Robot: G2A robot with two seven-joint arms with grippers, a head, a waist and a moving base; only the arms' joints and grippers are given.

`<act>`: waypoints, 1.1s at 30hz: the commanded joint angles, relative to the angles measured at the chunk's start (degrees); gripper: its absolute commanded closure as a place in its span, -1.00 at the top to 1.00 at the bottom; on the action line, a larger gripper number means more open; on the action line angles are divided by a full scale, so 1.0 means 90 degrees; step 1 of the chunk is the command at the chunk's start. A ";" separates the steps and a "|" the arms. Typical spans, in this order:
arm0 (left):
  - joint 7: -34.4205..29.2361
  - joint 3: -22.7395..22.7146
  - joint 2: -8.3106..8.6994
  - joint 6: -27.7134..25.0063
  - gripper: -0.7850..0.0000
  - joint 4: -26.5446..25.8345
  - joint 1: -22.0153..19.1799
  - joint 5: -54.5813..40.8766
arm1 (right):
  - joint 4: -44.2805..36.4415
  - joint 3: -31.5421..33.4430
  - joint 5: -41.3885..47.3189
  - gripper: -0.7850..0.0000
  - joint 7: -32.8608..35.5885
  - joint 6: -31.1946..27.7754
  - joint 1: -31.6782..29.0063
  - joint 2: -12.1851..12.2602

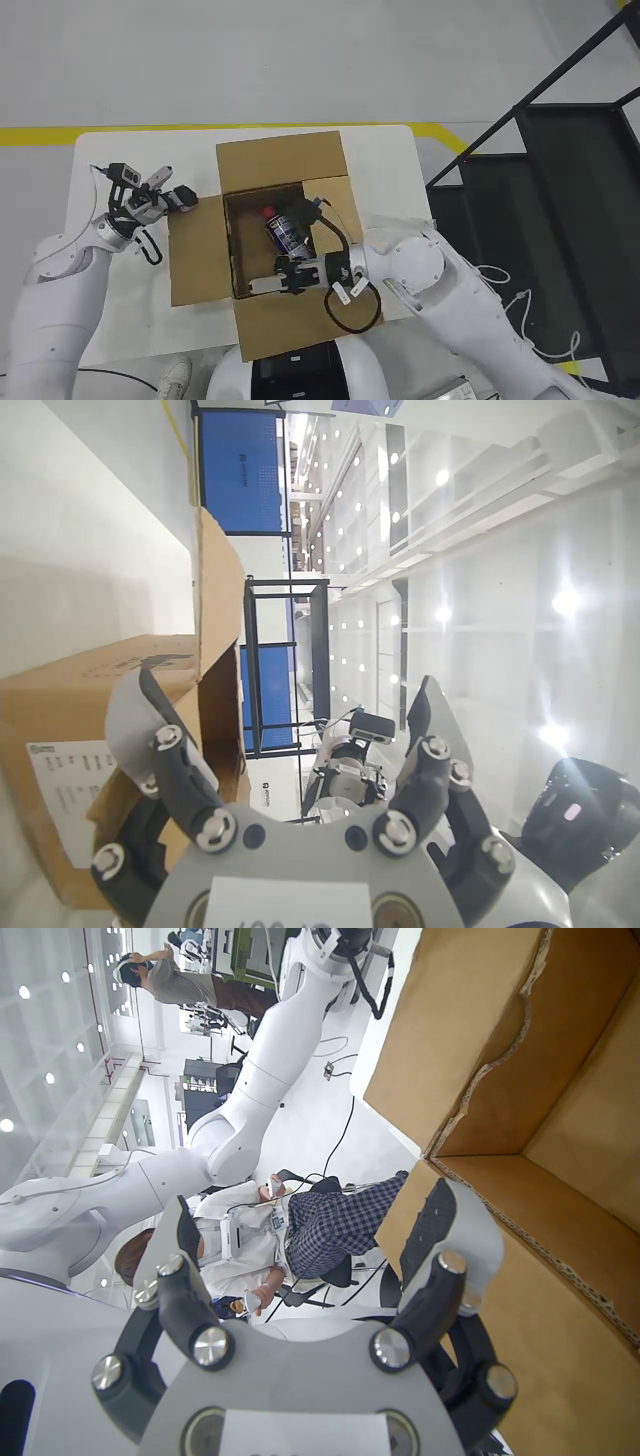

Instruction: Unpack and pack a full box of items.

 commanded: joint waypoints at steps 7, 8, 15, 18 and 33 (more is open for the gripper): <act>0.0371 0.0231 -0.0028 0.0032 1.00 0.0212 -0.0133 0.0580 | 0.0034 0.0099 0.0130 1.00 0.0011 -0.0064 -0.0097 0.0043; 0.0411 0.0257 -0.0033 0.0024 1.00 0.0252 -0.0158 0.0629 | 0.0051 0.0100 0.0151 1.00 0.0016 -0.0079 -0.0101 0.0046; 0.0473 0.0446 -0.0075 -0.0066 1.00 0.0457 -0.0299 0.0825 | 0.0125 0.0118 0.0223 1.00 -0.0018 -0.0114 -0.0108 0.0066; 0.0544 0.0547 -0.0093 -0.0100 1.00 0.0470 -0.0352 0.0986 | 0.0148 0.0141 0.0249 1.00 -0.0031 -0.0121 -0.0130 0.0079; 0.0485 0.1022 -0.0207 0.0014 1.00 0.0450 -0.0570 0.1209 | 0.0288 0.0113 0.0392 1.00 0.0012 -0.0233 -0.0131 0.0118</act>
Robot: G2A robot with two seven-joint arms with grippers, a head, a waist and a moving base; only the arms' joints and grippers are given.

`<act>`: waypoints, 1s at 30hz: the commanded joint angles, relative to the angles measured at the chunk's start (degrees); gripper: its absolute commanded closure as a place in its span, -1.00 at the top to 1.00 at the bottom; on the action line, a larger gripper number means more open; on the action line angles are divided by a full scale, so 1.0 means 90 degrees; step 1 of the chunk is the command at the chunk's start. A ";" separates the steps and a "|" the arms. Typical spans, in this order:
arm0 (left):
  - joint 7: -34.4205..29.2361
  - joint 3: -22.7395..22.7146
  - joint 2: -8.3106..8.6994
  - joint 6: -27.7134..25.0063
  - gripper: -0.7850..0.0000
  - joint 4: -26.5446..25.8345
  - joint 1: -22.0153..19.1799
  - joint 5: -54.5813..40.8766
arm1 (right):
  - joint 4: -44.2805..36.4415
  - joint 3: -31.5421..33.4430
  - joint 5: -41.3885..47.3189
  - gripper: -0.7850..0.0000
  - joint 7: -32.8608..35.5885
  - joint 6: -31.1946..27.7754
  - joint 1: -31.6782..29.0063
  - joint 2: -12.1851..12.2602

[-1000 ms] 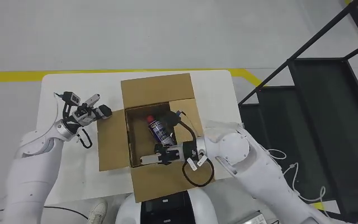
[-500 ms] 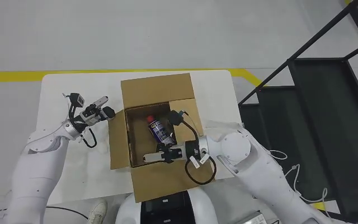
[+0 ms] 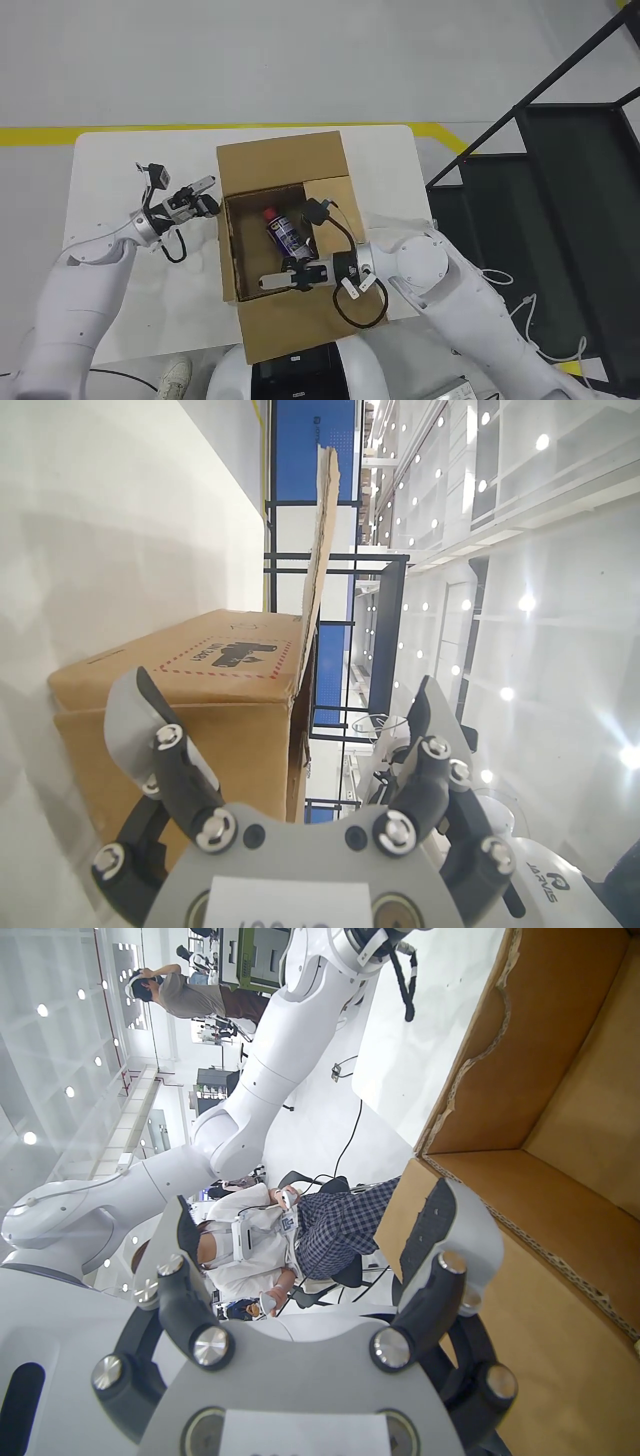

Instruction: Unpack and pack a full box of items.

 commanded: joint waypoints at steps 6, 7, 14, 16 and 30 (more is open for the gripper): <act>-0.0073 -0.0161 0.0041 -0.0157 1.00 -0.0115 0.0055 -0.0078 | 0.0041 -0.0021 0.0029 1.00 -0.0003 -0.0047 0.0015 0.0015; -0.0125 -0.0240 0.0061 -0.0193 1.00 -0.0200 0.0107 -0.0144 | 0.0046 -0.0014 0.0035 1.00 -0.0004 -0.0056 0.0011 0.0019; -0.0591 -0.1005 0.0245 -0.0361 1.00 -0.1395 0.0796 -0.0799 | 0.0029 0.0121 0.0104 1.00 -0.0087 -0.0146 -0.0105 0.0059; -0.0762 -0.1194 0.0282 -0.0377 1.00 -0.1885 0.1039 -0.1061 | 0.0015 0.0195 0.0097 1.00 -0.0169 -0.0148 -0.0173 0.0075; -0.0982 -0.0521 0.0236 0.0075 1.00 -0.3649 0.1042 -0.0779 | -0.0434 0.1177 0.0103 1.00 -0.1073 -0.0137 -0.1312 0.0253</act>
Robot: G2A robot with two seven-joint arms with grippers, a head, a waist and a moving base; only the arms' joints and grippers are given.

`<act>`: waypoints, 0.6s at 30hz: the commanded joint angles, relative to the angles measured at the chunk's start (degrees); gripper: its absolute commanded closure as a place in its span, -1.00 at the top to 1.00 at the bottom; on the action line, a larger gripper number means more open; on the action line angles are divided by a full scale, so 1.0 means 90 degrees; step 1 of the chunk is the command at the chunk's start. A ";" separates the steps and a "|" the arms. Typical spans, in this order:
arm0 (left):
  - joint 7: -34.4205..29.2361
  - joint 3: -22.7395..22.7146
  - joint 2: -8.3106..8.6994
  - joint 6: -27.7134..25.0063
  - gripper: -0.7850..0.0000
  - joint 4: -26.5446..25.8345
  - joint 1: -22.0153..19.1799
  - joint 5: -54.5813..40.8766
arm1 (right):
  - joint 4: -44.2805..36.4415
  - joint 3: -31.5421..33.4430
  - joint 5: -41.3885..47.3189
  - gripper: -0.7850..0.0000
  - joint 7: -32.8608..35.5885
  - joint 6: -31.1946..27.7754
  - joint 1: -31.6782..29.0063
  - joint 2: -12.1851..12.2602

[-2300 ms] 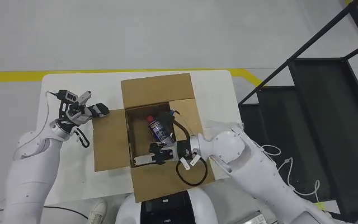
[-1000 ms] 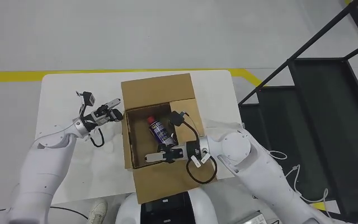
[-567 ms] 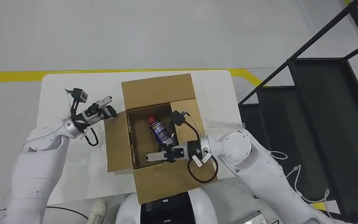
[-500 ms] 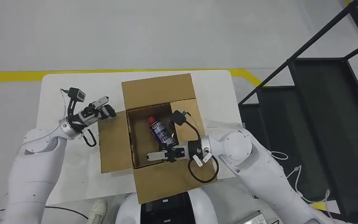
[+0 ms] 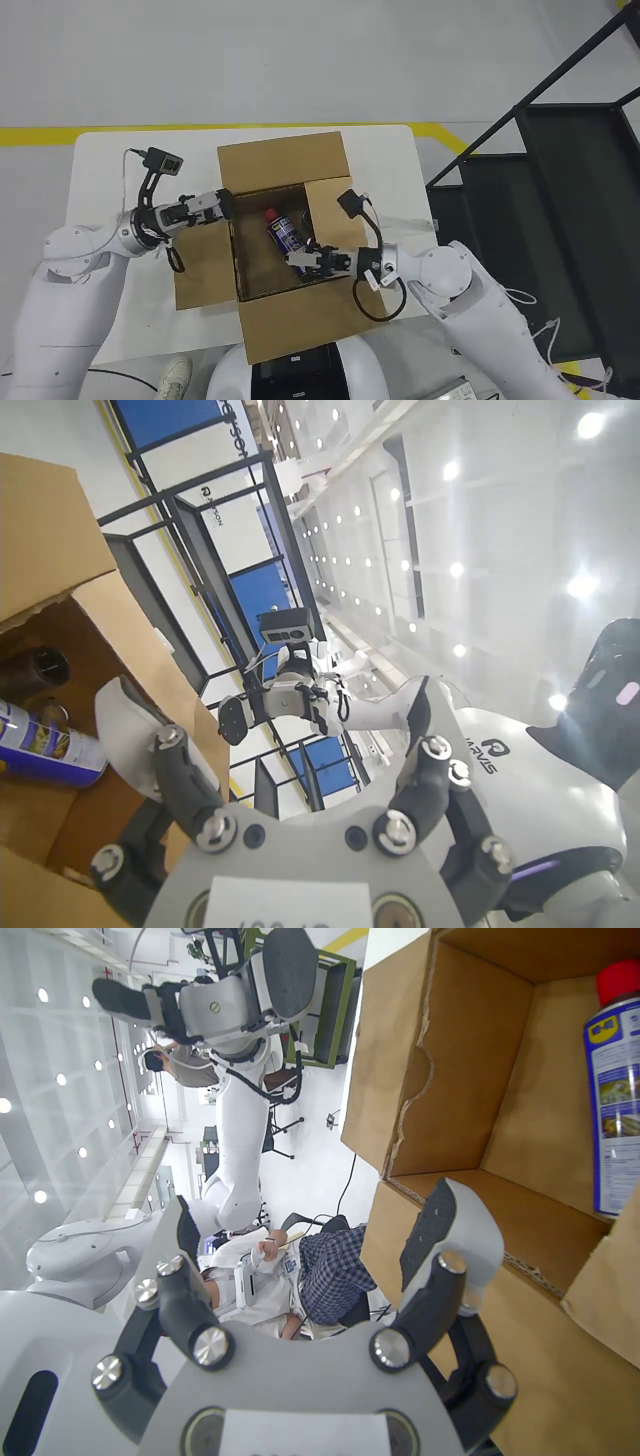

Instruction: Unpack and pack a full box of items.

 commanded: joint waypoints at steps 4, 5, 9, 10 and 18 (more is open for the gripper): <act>0.0302 0.0731 -0.0110 0.0245 1.00 0.0120 -0.0468 0.0539 | -0.0164 0.0598 0.0252 1.00 -0.0535 -0.0186 -0.0728 0.0064; 0.0390 0.0886 -0.0140 0.0288 1.00 0.0191 -0.0577 0.0658 | -0.0189 0.0703 0.0332 1.00 -0.0590 -0.0270 -0.0859 0.0074; 0.0722 0.1493 -0.0252 0.0260 1.00 0.0486 -0.0915 0.1386 | -0.0271 0.1022 0.0452 1.00 -0.0687 -0.0418 -0.1245 0.0113; 0.0744 0.1602 -0.0268 0.0258 1.00 0.0550 -0.0981 0.1594 | -0.0286 0.1067 0.0460 1.00 -0.0667 -0.0452 -0.1302 0.0120; 0.1036 0.1770 -0.0257 0.0855 1.00 0.0769 -0.1162 0.2684 | -0.0241 0.1134 0.0560 1.00 -0.0511 -0.0534 -0.1345 0.0145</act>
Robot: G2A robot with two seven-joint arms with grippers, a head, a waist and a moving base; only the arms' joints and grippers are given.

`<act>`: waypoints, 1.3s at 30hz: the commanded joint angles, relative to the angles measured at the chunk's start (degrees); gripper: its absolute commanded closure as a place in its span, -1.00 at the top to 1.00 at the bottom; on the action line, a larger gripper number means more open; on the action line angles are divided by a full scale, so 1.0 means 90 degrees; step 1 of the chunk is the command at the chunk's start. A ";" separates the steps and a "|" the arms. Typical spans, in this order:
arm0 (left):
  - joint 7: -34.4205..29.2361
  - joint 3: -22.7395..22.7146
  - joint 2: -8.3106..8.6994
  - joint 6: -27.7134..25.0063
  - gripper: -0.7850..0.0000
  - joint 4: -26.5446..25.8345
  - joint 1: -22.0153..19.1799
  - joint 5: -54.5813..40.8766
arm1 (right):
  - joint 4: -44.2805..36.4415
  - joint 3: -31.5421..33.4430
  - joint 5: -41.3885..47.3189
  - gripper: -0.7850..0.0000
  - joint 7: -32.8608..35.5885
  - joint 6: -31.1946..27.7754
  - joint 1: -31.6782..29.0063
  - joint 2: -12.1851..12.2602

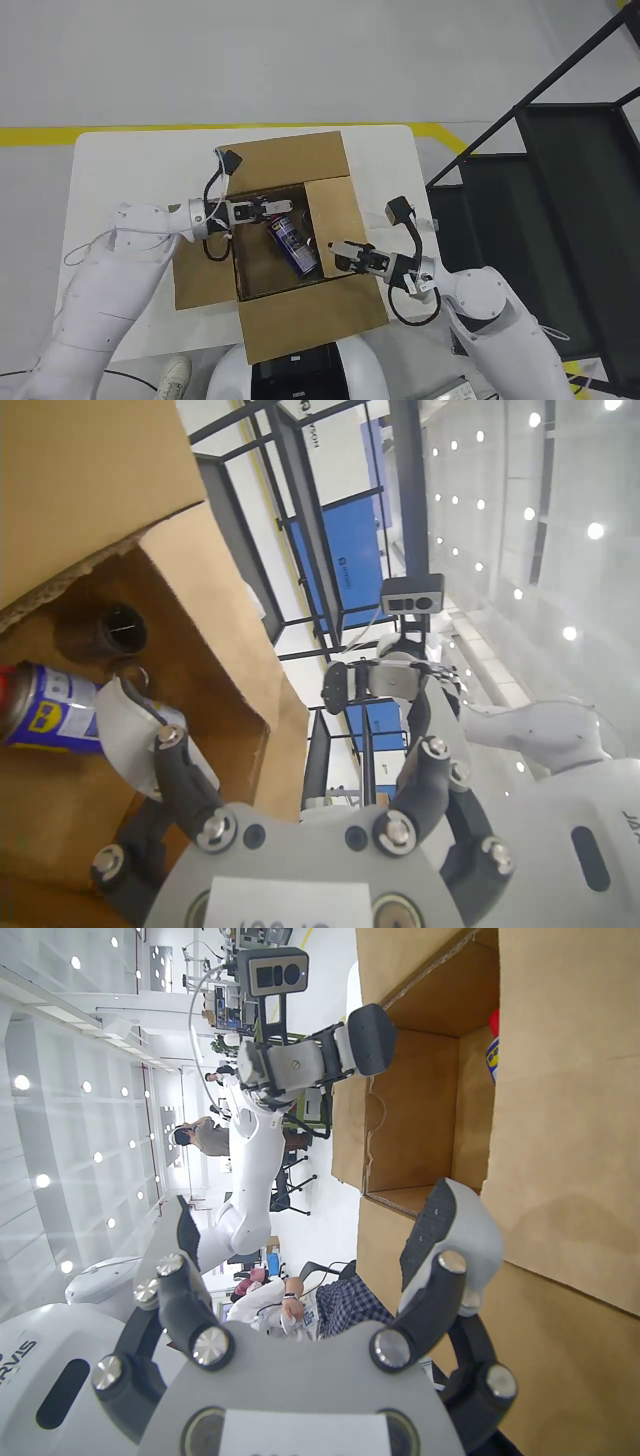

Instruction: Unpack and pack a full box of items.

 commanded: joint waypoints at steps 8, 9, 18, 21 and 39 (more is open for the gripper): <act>0.0043 -0.0203 0.0125 0.0958 1.00 -0.0256 0.0204 0.0871 | 0.0118 -0.0295 -0.0054 1.00 0.0166 0.0087 0.0332 -0.0009; -0.0003 -0.0222 0.0139 0.1062 1.00 -0.0285 0.0243 0.0914 | 0.0138 -0.0330 -0.0061 1.00 0.0170 0.0107 0.0366 -0.0012; -0.0753 -0.0205 0.0213 0.1429 1.00 -0.0423 0.0440 0.0837 | 0.0217 -0.0469 -0.0073 1.00 0.0198 0.0154 0.0533 -0.0013; -0.0887 -0.0144 0.0230 0.1493 1.00 -0.0462 0.0434 0.0997 | 0.0221 -0.0507 -0.0084 1.00 0.0209 0.0164 0.0553 -0.0011; -0.0507 -0.0878 0.0450 0.1598 1.00 -0.0833 0.0836 0.1394 | 0.0417 -0.1037 -0.0203 1.00 0.0347 0.0373 0.1078 -0.0045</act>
